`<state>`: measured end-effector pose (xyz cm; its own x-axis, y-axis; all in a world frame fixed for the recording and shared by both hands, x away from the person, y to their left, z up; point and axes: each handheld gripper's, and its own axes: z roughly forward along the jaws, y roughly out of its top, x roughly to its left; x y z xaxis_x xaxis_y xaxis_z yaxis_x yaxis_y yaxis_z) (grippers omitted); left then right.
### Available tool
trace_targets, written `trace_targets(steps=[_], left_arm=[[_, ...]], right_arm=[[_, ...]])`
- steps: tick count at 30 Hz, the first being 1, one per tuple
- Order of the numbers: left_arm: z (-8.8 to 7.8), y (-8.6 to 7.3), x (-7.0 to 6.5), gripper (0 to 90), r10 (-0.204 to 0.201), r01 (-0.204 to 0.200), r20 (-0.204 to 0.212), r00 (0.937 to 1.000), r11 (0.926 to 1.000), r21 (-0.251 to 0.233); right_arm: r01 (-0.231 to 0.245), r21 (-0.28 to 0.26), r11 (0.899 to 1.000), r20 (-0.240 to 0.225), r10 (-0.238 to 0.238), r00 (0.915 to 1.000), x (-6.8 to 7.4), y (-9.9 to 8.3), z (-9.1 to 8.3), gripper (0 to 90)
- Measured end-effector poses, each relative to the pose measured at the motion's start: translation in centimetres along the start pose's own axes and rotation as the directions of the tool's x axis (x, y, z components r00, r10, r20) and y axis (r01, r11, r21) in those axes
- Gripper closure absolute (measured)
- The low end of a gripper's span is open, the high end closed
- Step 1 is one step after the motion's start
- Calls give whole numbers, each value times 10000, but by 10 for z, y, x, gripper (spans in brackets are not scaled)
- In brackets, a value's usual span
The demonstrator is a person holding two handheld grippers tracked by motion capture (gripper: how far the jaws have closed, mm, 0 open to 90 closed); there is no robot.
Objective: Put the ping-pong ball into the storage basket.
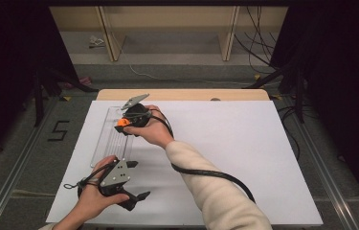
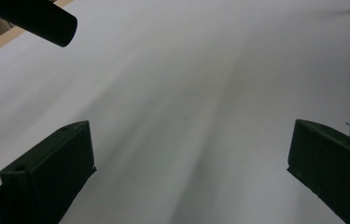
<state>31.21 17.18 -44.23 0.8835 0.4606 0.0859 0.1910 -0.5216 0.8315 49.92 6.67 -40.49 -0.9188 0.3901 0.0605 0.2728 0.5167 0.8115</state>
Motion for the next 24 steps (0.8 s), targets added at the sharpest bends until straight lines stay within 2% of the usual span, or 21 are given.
trace_targets(steps=[24], left_arm=[[0, 0, 0, 0, 47, -47, 9, 10000, 10000, 23]], right_arm=[[138, 271, 9995, -206, -133, 9997, 6, 10, 21, 513]])
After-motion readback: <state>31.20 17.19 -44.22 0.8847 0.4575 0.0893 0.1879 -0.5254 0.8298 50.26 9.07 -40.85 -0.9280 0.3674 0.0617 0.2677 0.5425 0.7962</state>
